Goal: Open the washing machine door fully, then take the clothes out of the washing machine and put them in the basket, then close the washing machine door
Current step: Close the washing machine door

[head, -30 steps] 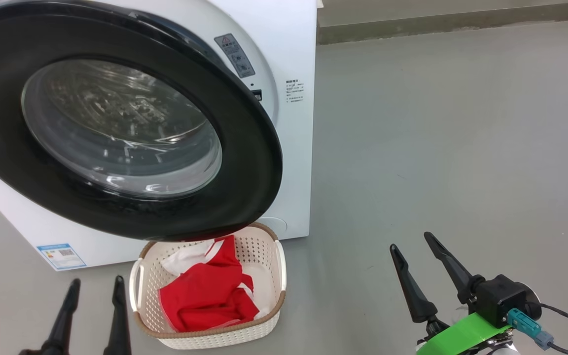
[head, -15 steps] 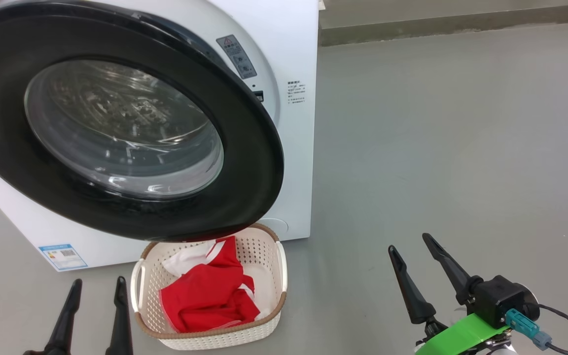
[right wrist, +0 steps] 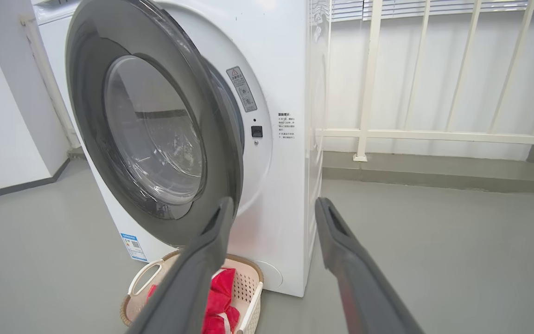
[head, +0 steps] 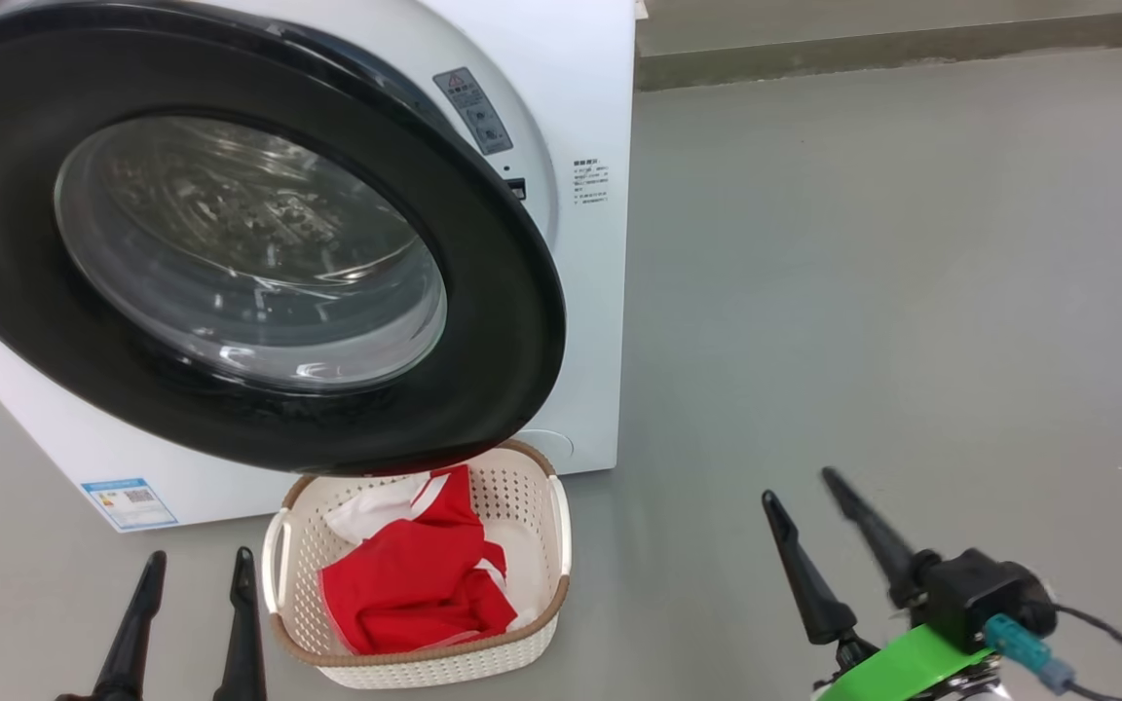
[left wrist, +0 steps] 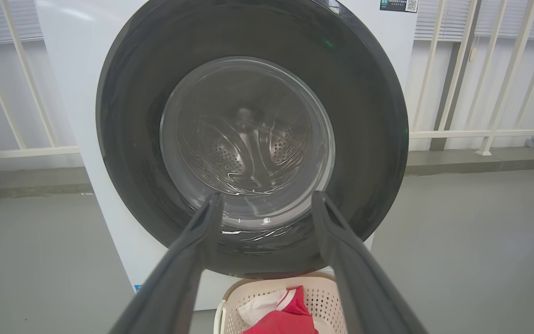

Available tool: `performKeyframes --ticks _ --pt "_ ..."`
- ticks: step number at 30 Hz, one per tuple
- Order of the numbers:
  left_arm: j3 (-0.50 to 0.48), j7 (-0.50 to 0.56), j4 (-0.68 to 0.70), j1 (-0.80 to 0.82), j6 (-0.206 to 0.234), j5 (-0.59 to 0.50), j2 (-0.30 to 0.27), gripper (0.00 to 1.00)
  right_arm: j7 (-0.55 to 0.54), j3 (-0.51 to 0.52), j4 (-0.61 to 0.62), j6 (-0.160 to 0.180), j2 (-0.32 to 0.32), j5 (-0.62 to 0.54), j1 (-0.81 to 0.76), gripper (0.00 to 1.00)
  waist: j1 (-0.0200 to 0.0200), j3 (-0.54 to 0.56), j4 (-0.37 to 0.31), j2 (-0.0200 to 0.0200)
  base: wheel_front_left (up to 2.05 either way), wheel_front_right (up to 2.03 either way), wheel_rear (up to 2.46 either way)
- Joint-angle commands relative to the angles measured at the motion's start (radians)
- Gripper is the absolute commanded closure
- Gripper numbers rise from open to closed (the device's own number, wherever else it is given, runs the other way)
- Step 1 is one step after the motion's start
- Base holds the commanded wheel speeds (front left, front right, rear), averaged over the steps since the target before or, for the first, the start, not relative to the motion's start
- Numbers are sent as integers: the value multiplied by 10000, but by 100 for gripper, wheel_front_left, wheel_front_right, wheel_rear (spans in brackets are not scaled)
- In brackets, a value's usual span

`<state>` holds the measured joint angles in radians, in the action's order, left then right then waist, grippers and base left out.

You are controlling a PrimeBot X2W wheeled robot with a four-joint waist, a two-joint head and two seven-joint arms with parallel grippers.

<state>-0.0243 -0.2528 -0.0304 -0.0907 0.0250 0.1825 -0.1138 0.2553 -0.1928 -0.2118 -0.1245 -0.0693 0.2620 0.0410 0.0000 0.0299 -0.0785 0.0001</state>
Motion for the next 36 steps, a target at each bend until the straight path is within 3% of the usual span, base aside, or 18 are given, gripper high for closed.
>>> performKeyframes --ticks 1,2,11,22,36 --pt "-366 -89 232 122 -55 -127 -82 0 65 -327 190 -62 -73 -114 226 95 0 -5 19 -1 0 0 0" --pt "-371 -89 241 122 -65 -143 -63 0 65 -411 158 -62 -85 -110 282 100 0 -13 29 -1 0 0 0" --pt "-290 -89 349 280 -169 -322 19 0 65 -1273 -312 -62 -261 91 1304 100 0 -245 237 -1 0 0 0" --pt "-162 -89 619 619 -290 -333 106 0 65 -2806 -1589 -62 -423 614 3652 100 0 -870 732 -1 0 0 0" --pt "413 -89 736 1693 -487 -394 291 0 65 -3300 -2934 -62 -716 1266 6724 100 0 -2358 1658 -1 0 0 0"
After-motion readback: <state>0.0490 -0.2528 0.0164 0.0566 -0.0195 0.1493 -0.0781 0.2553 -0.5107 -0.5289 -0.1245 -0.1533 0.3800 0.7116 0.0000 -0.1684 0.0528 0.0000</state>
